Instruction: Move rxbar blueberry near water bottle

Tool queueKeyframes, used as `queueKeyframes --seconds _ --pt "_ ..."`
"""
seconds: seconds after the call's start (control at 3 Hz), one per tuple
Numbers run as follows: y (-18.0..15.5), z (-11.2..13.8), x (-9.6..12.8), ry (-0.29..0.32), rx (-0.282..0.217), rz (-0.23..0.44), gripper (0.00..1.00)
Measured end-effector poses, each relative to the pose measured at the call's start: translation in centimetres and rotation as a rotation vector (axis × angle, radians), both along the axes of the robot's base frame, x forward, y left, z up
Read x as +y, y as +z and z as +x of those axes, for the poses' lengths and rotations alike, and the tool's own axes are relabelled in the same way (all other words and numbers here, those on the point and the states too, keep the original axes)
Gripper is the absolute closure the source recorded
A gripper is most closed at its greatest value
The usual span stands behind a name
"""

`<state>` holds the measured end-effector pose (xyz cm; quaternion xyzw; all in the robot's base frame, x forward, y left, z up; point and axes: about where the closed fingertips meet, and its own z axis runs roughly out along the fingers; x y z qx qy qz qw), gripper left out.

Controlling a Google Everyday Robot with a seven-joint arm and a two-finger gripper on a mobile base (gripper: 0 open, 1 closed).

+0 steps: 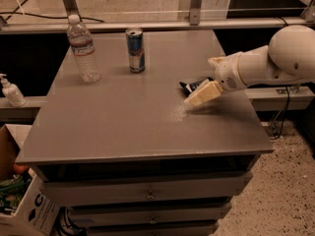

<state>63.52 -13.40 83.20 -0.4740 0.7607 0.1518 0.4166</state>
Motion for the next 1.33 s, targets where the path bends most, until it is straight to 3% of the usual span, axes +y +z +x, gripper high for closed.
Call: queueKeyframes --seconds 0.33,0.67,1.33 --pt "-0.74 0.34 -0.22 -0.011 0.055 0.005 0.16" --pt "-1.06 0.52 -0.42 -0.019 0.087 0.011 0.39" --pt "-0.10 0.09 -0.13 0.006 0.123 0.076 0.86"
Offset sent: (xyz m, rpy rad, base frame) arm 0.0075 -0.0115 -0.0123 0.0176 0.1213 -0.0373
